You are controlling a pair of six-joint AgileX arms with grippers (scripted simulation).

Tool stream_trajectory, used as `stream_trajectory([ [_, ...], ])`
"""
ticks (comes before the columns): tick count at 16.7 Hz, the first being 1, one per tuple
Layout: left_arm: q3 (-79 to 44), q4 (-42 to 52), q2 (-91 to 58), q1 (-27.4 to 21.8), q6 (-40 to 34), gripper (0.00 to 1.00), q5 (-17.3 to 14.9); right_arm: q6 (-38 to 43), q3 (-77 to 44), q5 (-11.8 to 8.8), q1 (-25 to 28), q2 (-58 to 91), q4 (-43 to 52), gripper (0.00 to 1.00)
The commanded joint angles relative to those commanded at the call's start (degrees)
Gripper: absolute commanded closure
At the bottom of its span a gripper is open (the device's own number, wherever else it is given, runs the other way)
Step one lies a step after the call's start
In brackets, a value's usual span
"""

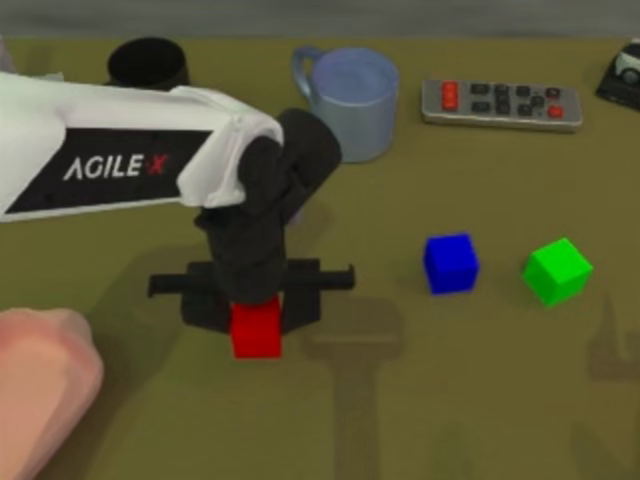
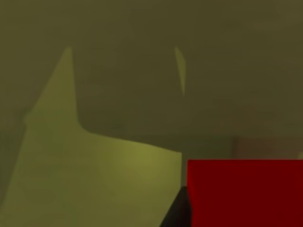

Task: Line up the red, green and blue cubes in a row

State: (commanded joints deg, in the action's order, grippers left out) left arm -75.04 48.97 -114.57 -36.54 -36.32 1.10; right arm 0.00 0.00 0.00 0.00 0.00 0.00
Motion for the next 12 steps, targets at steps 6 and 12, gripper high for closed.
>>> stream_trajectory([
  [6, 0.0, 0.0, 0.0, 0.0, 0.0, 0.02, 0.0, 0.0, 0.0, 0.0, 0.0, 0.0, 0.0, 0.0],
  [12, 0.0, 0.0, 0.0, 0.0, 0.0, 0.0, 0.0, 0.0, 0.0, 0.0, 0.0, 0.0, 0.0, 0.0],
])
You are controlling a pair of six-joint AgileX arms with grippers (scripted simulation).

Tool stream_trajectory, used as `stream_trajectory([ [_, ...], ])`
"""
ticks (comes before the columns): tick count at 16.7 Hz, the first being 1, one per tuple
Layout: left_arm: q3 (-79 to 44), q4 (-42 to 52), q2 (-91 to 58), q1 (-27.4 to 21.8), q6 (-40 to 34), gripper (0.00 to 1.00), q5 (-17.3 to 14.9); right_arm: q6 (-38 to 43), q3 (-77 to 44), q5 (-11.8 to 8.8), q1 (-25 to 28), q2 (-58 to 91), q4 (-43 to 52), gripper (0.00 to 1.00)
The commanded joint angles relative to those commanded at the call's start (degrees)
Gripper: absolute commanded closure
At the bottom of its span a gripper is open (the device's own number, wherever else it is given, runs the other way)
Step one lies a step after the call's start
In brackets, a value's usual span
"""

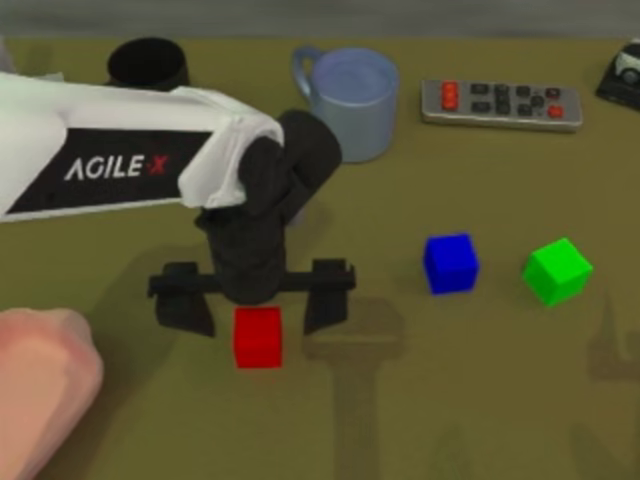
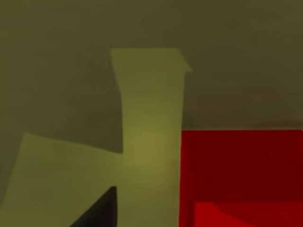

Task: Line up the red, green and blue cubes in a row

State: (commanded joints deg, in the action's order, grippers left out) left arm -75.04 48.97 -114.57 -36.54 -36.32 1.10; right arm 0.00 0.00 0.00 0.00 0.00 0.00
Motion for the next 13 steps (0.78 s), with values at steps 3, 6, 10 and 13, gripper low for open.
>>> stream_trajectory([
  [3, -0.01, 0.01, 0.04, 0.06, 0.0, 0.0, 0.0, 0.0, 0.0, 0.0, 0.0, 0.0, 0.0, 0.0],
  [6, -1.86, 2.37, 0.75, 0.09, -0.11, 0.0, 0.04, 0.0, 0.0, 0.0, 0.0, 0.0, 0.0, 0.0],
  [10, -7.1, 11.29, 3.6, 0.61, -0.41, 0.0, 0.06, 0.0, 0.0, 0.0, 0.0, 0.0, 0.0, 0.0],
  [13, -9.38, 14.58, 5.22, 0.88, -0.4, 0.0, 0.04, 0.0, 0.0, 0.0, 0.0, 0.0, 0.0, 0.0],
])
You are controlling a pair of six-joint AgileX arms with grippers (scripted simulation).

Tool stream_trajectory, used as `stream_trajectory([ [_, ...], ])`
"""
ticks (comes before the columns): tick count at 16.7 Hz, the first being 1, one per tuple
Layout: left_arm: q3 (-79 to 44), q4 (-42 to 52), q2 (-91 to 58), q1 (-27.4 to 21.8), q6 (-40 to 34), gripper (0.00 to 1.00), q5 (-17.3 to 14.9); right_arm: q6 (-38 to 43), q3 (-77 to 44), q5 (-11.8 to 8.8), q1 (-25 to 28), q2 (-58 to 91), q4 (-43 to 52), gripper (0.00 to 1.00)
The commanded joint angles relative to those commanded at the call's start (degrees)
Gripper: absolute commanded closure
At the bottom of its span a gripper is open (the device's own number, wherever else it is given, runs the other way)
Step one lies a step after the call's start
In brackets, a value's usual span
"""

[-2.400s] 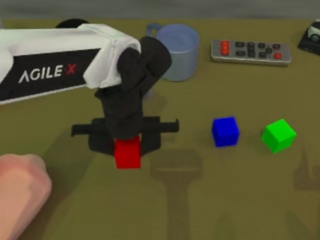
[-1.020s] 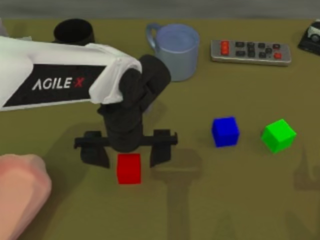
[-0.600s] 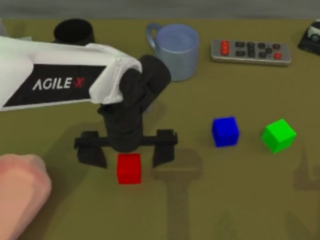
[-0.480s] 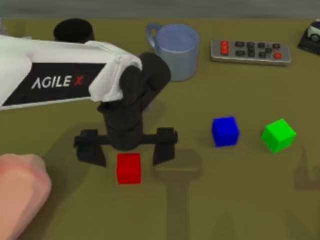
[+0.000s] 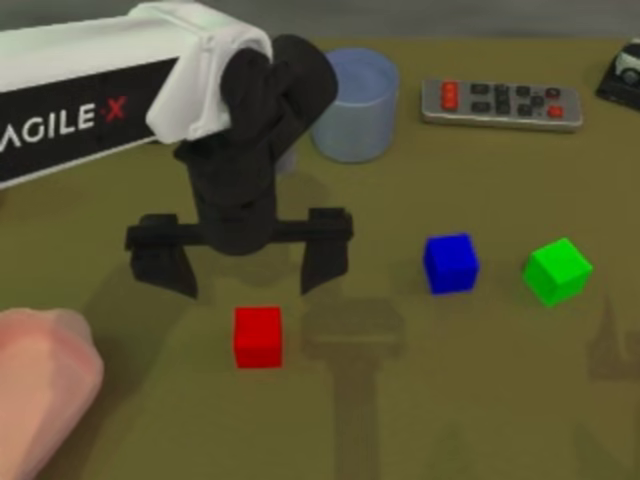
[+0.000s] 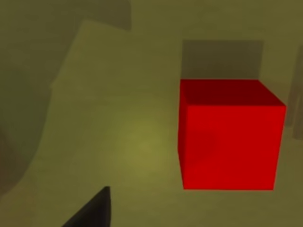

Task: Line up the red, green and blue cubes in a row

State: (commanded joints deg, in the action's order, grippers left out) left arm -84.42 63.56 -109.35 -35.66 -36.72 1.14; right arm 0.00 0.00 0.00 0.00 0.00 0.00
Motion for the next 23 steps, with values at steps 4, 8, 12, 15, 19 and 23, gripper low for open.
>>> stream_trajectory([
  [4, 0.11, -0.11, -0.19, -0.3, 0.01, 0.0, 0.0, 0.0, 0.0, 0.0, 0.0, 0.0, 0.0, 0.0],
  [8, 5.45, -3.63, 5.75, 2.62, 0.27, 0.0, 0.29, -0.75, -5.69, -0.13, 1.1, 5.82, 4.01, 0.0],
  [12, 17.91, -12.05, 21.49, 9.41, 1.72, 0.0, 0.6, -2.5, -19.28, -0.11, 3.29, 21.12, 13.42, 0.0],
  [15, 30.98, -20.69, 38.54, 15.81, 4.76, 0.0, 0.8, -4.23, -31.87, 0.02, 5.28, 38.16, 22.75, 0.0],
  [19, 50.1, -33.38, 63.17, 24.05, 11.9, 0.0, 0.97, -6.7, -49.17, 0.13, 8.2, 63.76, 36.25, 0.0],
  [23, 66.49, -45.38, 83.74, 30.36, 20.98, 0.0, 0.62, -9.0, -65.61, 0.17, 11.01, 87.68, 48.96, 0.0],
])
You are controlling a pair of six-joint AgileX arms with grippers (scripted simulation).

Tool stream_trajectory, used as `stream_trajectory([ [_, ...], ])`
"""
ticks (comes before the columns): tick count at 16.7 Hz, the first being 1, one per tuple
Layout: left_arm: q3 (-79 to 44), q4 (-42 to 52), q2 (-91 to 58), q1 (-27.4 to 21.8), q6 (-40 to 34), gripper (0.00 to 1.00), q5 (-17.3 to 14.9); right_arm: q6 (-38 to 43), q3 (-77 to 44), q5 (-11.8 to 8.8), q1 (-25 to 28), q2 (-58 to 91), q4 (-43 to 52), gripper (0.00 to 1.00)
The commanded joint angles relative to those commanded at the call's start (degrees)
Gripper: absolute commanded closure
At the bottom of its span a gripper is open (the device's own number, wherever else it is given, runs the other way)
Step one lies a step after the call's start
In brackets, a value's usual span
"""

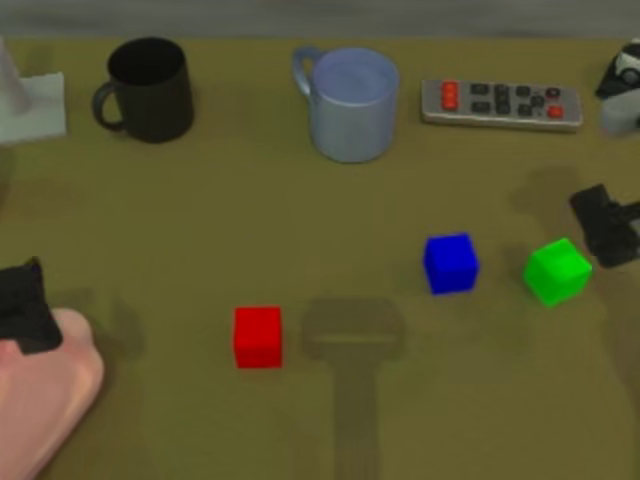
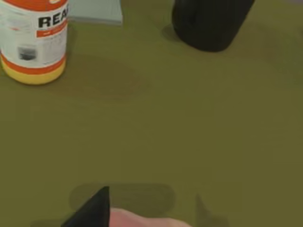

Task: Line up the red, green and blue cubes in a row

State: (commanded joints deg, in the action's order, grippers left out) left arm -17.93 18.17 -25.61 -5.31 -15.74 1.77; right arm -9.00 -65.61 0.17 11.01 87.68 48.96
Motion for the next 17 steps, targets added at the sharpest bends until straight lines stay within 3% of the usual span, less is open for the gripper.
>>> stream_trajectory([
  [8, 17.05, -16.98, 24.29, 6.19, 14.6, 0.0, -1.64, -2.85, -22.46, -0.08, 3.59, 26.01, 14.54, 0.0],
  [17, 17.93, -18.17, 25.61, 6.45, 15.74, 0.0, -1.77, -3.09, -23.15, -0.07, 3.64, 27.91, 14.3, 0.0],
])
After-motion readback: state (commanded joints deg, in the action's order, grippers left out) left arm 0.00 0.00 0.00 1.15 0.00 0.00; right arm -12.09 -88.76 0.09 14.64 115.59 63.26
